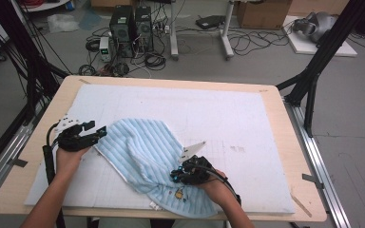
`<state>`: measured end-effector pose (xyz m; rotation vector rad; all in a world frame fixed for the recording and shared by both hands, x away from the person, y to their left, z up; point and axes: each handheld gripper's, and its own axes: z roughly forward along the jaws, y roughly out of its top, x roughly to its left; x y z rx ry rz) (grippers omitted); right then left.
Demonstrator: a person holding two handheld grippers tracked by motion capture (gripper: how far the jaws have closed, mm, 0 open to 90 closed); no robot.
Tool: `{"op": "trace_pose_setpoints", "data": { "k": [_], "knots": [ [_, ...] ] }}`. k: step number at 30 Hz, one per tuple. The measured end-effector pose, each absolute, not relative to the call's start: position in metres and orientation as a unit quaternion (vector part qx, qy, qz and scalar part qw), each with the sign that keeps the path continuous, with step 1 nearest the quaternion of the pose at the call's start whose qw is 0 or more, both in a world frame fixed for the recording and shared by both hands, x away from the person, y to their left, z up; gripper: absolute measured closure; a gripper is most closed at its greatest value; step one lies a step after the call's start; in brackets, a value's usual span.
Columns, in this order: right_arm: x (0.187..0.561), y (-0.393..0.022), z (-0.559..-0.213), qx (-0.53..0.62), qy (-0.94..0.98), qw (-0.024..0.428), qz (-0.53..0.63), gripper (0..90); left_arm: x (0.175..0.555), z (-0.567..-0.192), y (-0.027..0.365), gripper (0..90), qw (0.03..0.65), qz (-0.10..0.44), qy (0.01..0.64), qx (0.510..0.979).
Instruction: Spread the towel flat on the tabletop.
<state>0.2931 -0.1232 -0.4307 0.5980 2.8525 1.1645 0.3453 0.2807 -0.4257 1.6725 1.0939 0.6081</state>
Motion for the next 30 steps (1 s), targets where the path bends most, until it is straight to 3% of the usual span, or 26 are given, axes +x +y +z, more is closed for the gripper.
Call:
{"op": "trace_pose_setpoints", "data": {
  "k": [2,3,4,5,7,13,15,16,17,19,24,26,29,30],
  "knots": [
    [0.296,-0.122,-0.429,0.194,0.905,0.003,0.379,74.9,0.346,-0.426,0.28,41.1,0.502,0.252,0.452,0.693],
    [0.305,-0.119,-0.425,0.215,0.888,0.02,0.405,60.7,0.346,-0.426,0.28,41.1,0.502,0.253,0.453,0.692],
    [0.305,-0.119,-0.425,0.215,0.888,0.02,0.405,60.7,0.346,-0.426,0.28,41.2,0.503,0.254,0.453,0.691],
    [0.317,-0.113,-0.421,0.227,0.875,0.049,0.425,54.6,0.346,-0.426,0.28,41.2,0.504,0.254,0.453,0.691],
    [0.33,-0.103,-0.42,0.244,0.869,0.09,0.421,51.2,0.347,-0.427,0.281,41.2,0.503,0.253,0.454,0.691],
    [0.354,-0.078,-0.433,0.262,0.876,0.102,0.392,52.5,0.347,-0.427,0.282,41.1,0.504,0.252,0.455,0.69],
    [0.354,-0.07,-0.442,0.259,0.888,0.095,0.367,63.6,0.347,-0.427,0.283,41.1,0.504,0.251,0.458,0.688],
    [0.354,-0.07,-0.442,0.259,0.888,0.095,0.367,63.6,0.347,-0.427,0.283,41.1,0.504,0.251,0.458,0.688],
    [0.352,-0.072,-0.44,0.248,0.893,0.075,0.367,82.4,0.347,-0.427,0.283,41.1,0.504,0.251,0.458,0.688],
    [0.347,-0.074,-0.439,0.233,0.901,0.065,0.36,86.0,0.347,-0.427,0.283,41.1,0.504,0.251,0.457,0.688],
    [0.33,-0.082,-0.435,0.198,0.915,0.037,0.349,86.2,0.347,-0.427,0.284,41.1,0.503,0.249,0.459,0.688],
    [0.32,-0.088,-0.434,0.185,0.919,0.0,0.349,84.6,0.347,-0.428,0.283,41.1,0.502,0.249,0.458,0.69],
    [0.317,-0.091,-0.431,0.183,0.917,-0.009,0.354,76.9,0.347,-0.427,0.282,41.1,0.502,0.249,0.458,0.69],
    [0.318,-0.092,-0.429,0.187,0.912,-0.006,0.365,68.7,0.347,-0.427,0.282,41.1,0.502,0.249,0.458,0.69]
  ]
}}
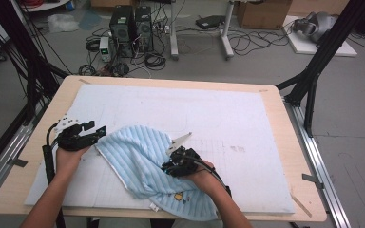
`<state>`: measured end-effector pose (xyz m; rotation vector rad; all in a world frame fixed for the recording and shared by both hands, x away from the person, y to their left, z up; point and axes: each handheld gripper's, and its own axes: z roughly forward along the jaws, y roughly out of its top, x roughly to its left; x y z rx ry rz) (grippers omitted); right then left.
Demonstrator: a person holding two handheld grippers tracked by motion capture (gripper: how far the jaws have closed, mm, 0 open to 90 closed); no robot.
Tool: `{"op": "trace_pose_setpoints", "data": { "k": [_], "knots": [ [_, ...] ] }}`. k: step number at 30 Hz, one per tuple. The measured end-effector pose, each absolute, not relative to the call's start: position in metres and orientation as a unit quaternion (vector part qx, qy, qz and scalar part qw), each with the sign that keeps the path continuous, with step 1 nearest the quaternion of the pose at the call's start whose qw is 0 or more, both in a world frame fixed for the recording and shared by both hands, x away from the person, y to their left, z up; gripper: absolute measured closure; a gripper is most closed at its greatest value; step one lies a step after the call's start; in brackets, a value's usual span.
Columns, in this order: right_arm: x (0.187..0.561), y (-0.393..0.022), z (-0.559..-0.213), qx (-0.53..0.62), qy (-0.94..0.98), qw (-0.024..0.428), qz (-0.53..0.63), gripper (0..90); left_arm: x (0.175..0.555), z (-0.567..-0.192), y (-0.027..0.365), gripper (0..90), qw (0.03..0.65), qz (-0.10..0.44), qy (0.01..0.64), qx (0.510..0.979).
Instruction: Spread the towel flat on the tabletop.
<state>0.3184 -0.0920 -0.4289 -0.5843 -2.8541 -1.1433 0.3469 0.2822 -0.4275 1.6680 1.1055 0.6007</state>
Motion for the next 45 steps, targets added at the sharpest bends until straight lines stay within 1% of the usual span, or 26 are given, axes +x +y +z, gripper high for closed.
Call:
{"op": "trace_pose_setpoints", "data": {
  "k": [1,2,3,4,6,7,9,12,13,16,19,23,25,26,27,30,31,34,37,38,39,40,41,42,43,45],
  "knots": [
    [0.326,-0.095,-0.424,-0.206,-0.892,-0.003,-0.401,58.9,0.347,-0.428,0.282,41.1,0.502,0.248,0.458,0.691],
    [0.33,-0.096,-0.422,-0.217,-0.883,-0.012,-0.417,53.7,0.347,-0.428,0.282,41.1,0.502,0.248,0.458,0.691],
    [0.336,-0.096,-0.42,-0.23,-0.874,-0.029,-0.427,51.9,0.347,-0.428,0.283,41.1,0.501,0.248,0.458,0.691],
    [0.336,-0.096,-0.42,-0.23,-0.874,-0.029,-0.427,51.9,0.347,-0.428,0.283,41.1,0.502,0.247,0.459,0.691],
    [0.35,-0.094,-0.419,-0.255,-0.86,-0.049,-0.439,49.0,0.347,-0.428,0.284,41.1,0.502,0.247,0.459,0.69],
    [0.364,-0.09,-0.418,-0.272,-0.854,-0.078,-0.437,48.9,0.348,-0.428,0.284,41.1,0.503,0.247,0.459,0.69],
    [0.378,-0.084,-0.417,-0.288,-0.848,-0.1,-0.433,50.2,0.348,-0.428,0.284,41.1,0.502,0.246,0.458,0.691],
    [0.396,-0.073,-0.418,-0.303,-0.846,-0.119,-0.423,54.6,0.348,-0.428,0.283,41.1,0.504,0.244,0.458,0.691],
    [0.396,-0.073,-0.418,-0.303,-0.846,-0.119,-0.423,54.6,0.348,-0.429,0.283,41.1,0.504,0.244,0.458,0.69],
    [0.416,-0.053,-0.42,-0.303,-0.855,-0.142,-0.395,59.0,0.348,-0.429,0.283,41.1,0.504,0.243,0.459,0.69],
    [0.423,-0.044,-0.421,-0.301,-0.86,-0.15,-0.384,60.3,0.348,-0.429,0.284,41.1,0.505,0.242,0.458,0.69],
    [0.437,-0.032,-0.429,-0.305,-0.87,-0.15,-0.357,60.3,0.348,-0.429,0.284,41.1,0.506,0.241,0.458,0.69],
    [0.441,-0.028,-0.436,-0.304,-0.876,-0.129,-0.353,59.6,0.348,-0.429,0.283,41.1,0.506,0.24,0.458,0.69],
    [0.441,-0.028,-0.436,-0.304,-0.876,-0.129,-0.353,59.6,0.348,-0.429,0.284,41.1,0.506,0.24,0.458,0.69],
    [0.441,-0.027,-0.439,-0.299,-0.88,-0.118,-0.351,59.4,0.348,-0.429,0.284,41.1,0.507,0.24,0.458,0.69],
    [0.439,-0.026,-0.438,-0.283,-0.881,-0.097,-0.365,56.7,0.348,-0.429,0.284,41.1,0.506,0.239,0.458,0.69],
    [0.435,-0.021,-0.438,-0.261,-0.891,-0.081,-0.362,53.8,0.348,-0.429,0.284,41.1,0.507,0.238,0.458,0.69],
    [0.429,-0.015,-0.438,-0.241,-0.897,-0.072,-0.362,51.0,0.348,-0.429,0.284,41.1,0.507,0.24,0.459,0.689],
    [0.424,-0.006,-0.439,-0.227,-0.905,-0.086,-0.35,50.0,0.348,-0.429,0.284,41.1,0.506,0.239,0.458,0.691],
    [0.424,-0.006,-0.44,-0.229,-0.904,-0.083,-0.351,50.1,0.348,-0.429,0.283,41.0,0.506,0.239,0.458,0.691],
    [0.425,-0.007,-0.44,-0.237,-0.903,-0.078,-0.351,50.8,0.348,-0.429,0.283,41.0,0.506,0.239,0.458,0.691],
    [0.425,-0.008,-0.44,-0.238,-0.902,-0.078,-0.352,56.3,0.348,-0.429,0.283,41.0,0.505,0.24,0.458,0.691],
    [0.42,-0.006,-0.434,-0.214,-0.912,-0.105,-0.334,79.6,0.348,-0.429,0.284,41.0,0.506,0.239,0.458,0.691],
    [0.42,-0.006,-0.434,-0.214,-0.912,-0.105,-0.334,79.6,0.348,-0.429,0.284,41.0,0.505,0.239,0.458,0.692],
    [0.418,-0.005,-0.433,-0.208,-0.914,-0.125,-0.324,81.2,0.348,-0.429,0.284,41.0,0.505,0.238,0.458,0.692],
    [0.415,-0.008,-0.425,-0.2,-0.911,-0.178,-0.313,81.6,0.348,-0.429,0.284,41.0,0.505,0.238,0.458,0.692]
  ]
}}
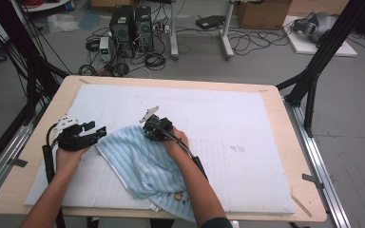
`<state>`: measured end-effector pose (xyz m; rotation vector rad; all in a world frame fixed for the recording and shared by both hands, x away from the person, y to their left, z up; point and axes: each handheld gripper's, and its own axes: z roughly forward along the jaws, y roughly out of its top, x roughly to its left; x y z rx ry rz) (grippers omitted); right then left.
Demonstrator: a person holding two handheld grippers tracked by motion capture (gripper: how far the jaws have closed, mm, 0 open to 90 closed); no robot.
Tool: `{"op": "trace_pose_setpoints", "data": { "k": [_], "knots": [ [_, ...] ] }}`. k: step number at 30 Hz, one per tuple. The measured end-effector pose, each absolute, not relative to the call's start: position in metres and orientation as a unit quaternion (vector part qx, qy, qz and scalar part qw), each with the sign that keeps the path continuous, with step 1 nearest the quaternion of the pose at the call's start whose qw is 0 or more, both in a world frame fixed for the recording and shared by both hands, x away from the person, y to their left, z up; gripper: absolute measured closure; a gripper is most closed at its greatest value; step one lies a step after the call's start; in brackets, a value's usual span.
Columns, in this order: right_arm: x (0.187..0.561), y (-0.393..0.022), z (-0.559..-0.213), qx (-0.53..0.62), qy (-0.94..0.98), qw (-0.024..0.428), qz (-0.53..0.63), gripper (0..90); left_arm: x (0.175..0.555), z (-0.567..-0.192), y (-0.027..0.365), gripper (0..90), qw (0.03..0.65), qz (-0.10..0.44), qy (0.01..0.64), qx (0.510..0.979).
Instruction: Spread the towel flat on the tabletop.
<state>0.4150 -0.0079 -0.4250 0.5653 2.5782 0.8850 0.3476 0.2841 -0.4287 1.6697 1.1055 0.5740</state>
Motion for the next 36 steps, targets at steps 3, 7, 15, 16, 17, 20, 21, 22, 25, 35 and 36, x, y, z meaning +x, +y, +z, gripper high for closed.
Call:
{"op": "trace_pose_setpoints", "data": {
  "k": [3,7,15,16,17,20,21,22,25,35,36],
  "knots": [
    [0.414,-0.019,-0.412,0.206,0.895,0.265,0.294,81.0,0.347,-0.429,0.283,41.0,0.504,0.238,0.457,0.693],
    [0.417,-0.036,-0.408,0.226,0.88,0.342,0.239,79.8,0.348,-0.429,0.279,40.9,0.503,0.233,0.453,0.698],
    [0.425,-0.078,-0.414,0.326,0.853,0.23,0.336,53.8,0.351,-0.437,0.255,40.5,0.488,0.195,0.442,0.727],
    [0.425,-0.09,-0.41,0.346,0.839,0.235,0.349,54.3,0.352,-0.438,0.252,40.5,0.486,0.191,0.441,0.73],
    [0.425,-0.097,-0.408,0.357,0.832,0.235,0.353,55.7,0.352,-0.439,0.247,40.5,0.479,0.189,0.441,0.735],
    [0.425,-0.121,-0.404,0.389,0.814,0.236,0.361,58.7,0.355,-0.444,0.231,37.4,0.445,0.197,0.435,0.758],
    [0.424,-0.126,-0.404,0.397,0.81,0.235,0.361,59.4,0.355,-0.446,0.225,35.2,0.437,0.2,0.427,0.766],
    [0.424,-0.131,-0.404,0.403,0.807,0.232,0.364,60.1,0.355,-0.447,0.22,33.8,0.42,0.209,0.414,0.78],
    [0.426,-0.134,-0.411,0.421,0.801,0.211,0.369,58.7,0.355,-0.451,0.205,42.2,0.379,0.22,0.39,0.81],
    [0.436,-0.105,-0.426,0.42,0.806,0.182,0.375,51.8,0.355,-0.445,0.224,85.7,0.405,0.19,0.393,0.803],
    [0.44,-0.095,-0.43,0.419,0.813,0.172,0.365,51.0,0.355,-0.445,0.227,85.9,0.407,0.188,0.399,0.8]
  ]
}}
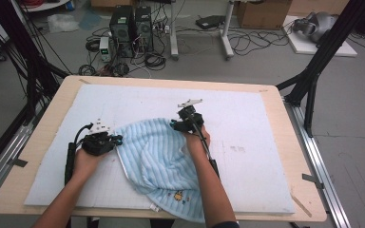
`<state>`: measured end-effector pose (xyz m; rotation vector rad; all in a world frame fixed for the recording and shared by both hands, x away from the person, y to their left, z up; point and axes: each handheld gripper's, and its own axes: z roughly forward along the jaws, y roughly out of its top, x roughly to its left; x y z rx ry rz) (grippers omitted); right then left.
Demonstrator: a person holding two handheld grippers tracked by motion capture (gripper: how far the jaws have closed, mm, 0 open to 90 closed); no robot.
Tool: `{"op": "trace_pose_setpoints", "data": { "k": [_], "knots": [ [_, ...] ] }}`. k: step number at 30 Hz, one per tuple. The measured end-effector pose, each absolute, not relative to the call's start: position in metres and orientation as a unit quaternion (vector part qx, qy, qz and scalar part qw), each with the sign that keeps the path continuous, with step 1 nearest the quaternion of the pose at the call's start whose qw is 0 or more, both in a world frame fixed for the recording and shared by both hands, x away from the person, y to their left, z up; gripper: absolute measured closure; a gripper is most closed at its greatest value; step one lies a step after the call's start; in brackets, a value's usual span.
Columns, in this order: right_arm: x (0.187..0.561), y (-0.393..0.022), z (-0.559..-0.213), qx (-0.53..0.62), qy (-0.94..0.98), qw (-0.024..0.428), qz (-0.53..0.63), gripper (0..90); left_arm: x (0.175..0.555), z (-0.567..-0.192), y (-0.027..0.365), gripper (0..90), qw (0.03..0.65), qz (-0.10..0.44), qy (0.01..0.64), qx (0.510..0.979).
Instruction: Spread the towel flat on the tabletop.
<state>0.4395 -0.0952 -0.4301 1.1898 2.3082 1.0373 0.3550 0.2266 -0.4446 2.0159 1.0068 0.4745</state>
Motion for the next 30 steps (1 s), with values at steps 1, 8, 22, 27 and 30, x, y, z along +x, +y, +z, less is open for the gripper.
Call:
{"op": "trace_pose_setpoints", "data": {
  "k": [1,8,22,27,30],
  "knots": [
    [0.44,-0.095,-0.43,0.419,0.813,0.172,0.365,51.0,0.355,-0.445,0.227,85.9,0.409,0.187,0.4,0.798],
    [0.439,-0.078,-0.44,0.377,0.848,0.137,0.347,79.2,0.361,-0.446,0.234,87.0,0.418,0.191,0.416,0.785],
    [0.461,-0.122,-0.425,0.408,0.809,0.257,0.336,84.8,0.424,-0.426,0.204,87.5,0.443,0.19,0.437,0.759],
    [0.471,-0.138,-0.416,0.437,0.778,0.317,0.32,84.9,0.434,-0.428,0.184,70.0,0.473,0.185,0.458,0.729],
    [0.474,-0.146,-0.417,0.448,0.779,0.306,0.314,83.6,0.431,-0.431,0.178,47.2,0.466,0.167,0.458,0.738]
  ]
}}
